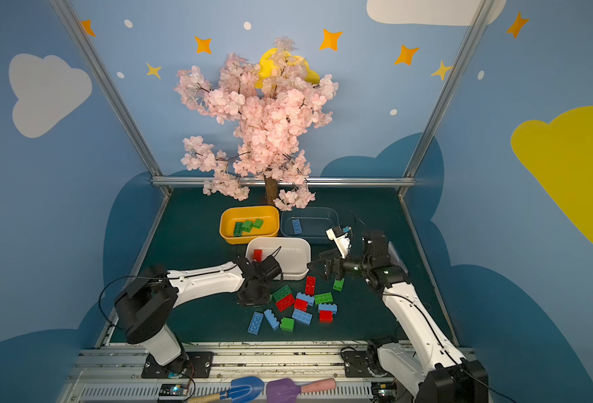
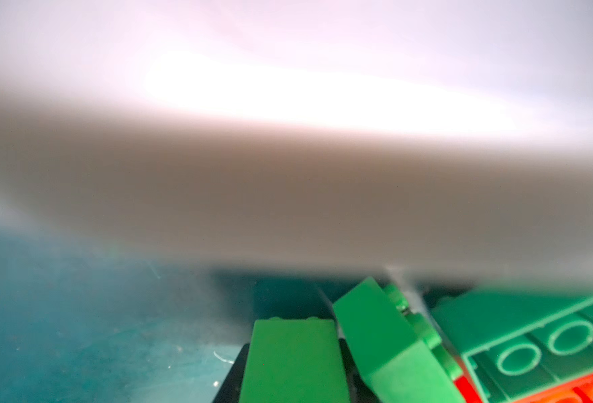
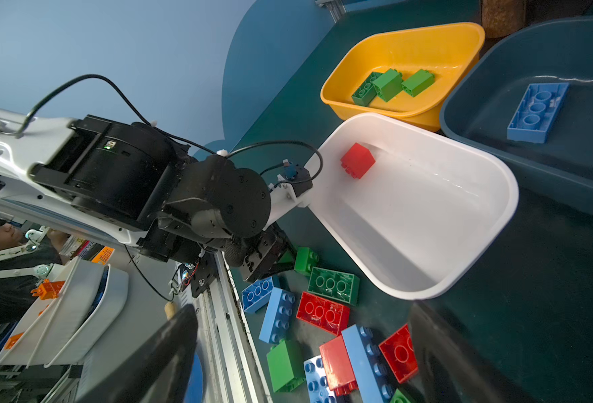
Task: Sort the legos into containers by color
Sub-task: 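Return the left gripper to the pile and grasp another green brick, then carry the green brick with the left gripper over the yellow tub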
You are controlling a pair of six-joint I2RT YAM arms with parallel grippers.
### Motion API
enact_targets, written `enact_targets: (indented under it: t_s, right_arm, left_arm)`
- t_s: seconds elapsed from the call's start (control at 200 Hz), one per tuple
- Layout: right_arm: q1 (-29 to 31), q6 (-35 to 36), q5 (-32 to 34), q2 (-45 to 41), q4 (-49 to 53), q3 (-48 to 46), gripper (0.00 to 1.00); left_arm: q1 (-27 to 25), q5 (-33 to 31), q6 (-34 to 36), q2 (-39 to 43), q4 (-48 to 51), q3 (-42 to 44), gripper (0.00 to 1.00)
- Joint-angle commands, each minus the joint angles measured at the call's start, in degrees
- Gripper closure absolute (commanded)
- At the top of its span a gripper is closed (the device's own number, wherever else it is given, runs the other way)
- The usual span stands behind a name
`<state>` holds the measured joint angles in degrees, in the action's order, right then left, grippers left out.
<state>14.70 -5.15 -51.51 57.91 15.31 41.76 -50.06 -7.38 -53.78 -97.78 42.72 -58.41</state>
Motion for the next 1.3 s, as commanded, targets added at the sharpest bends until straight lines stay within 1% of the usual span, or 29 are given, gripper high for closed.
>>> enact_targets:
  t_s: [0.0, 0.14, 0.27, 0.395, 0.536, 0.696, 0.771, 0.891, 1.011, 1.146, 1.296]
  right_arm:
    - [-0.24, 0.43, -0.17, -0.58, 0.18, -0.71, 0.07]
    - [-0.20, 0.18, -0.31, -0.52, -0.37, -0.69, 0.07]
    - [-0.33, -0.58, -0.51, -0.34, -1.43, -0.54, 0.07]
    - [-0.23, -1.56, -1.23, 0.16, -2.96, -0.28, 0.07]
    - [-0.06, -2.74, -2.17, 0.89, -4.76, -0.02, 0.07]
    - [0.35, -3.05, -2.90, 2.00, -5.34, 0.74, 0.07]
    - [0.43, -3.21, -3.07, 2.58, -5.77, 0.93, 0.07]
    - [0.77, -3.33, -3.07, 3.34, -6.25, 1.39, 0.07]
    - [0.88, -3.09, -2.90, 4.06, -6.35, 1.78, 0.07]
    - [0.86, -2.57, -2.72, 5.04, -6.13, 2.00, 0.07]
    - [0.94, -2.48, -3.04, 6.21, -6.55, 2.13, 0.07]
  left_arm:
    - [0.97, -1.31, 1.97, 2.50, 2.42, -0.12, 0.75]
    - [2.63, -1.68, 5.09, 6.16, 5.28, -0.89, 0.76]
    - [5.41, -0.68, 11.36, 10.12, 9.18, -4.56, 0.75]
    - [9.89, 0.60, 19.24, 12.06, 11.67, -9.89, 0.75]
    - [16.00, 2.34, 28.20, 10.50, 11.62, -16.39, 0.75]
    - [22.32, 2.13, 35.92, 5.44, 8.05, -24.08, 0.74]
    - [25.26, 1.74, 38.34, 1.19, 6.85, -28.20, 0.74]
    - [28.59, 0.02, 41.54, -6.68, 7.29, -36.19, 0.74]
    - [31.22, -2.08, 43.33, -13.97, 8.04, -42.49, 0.74]
    - [33.10, -6.87, 44.55, -21.08, 10.36, -48.44, 0.74]
    - [34.58, -10.84, 44.94, -26.42, 10.30, -51.43, 0.74]
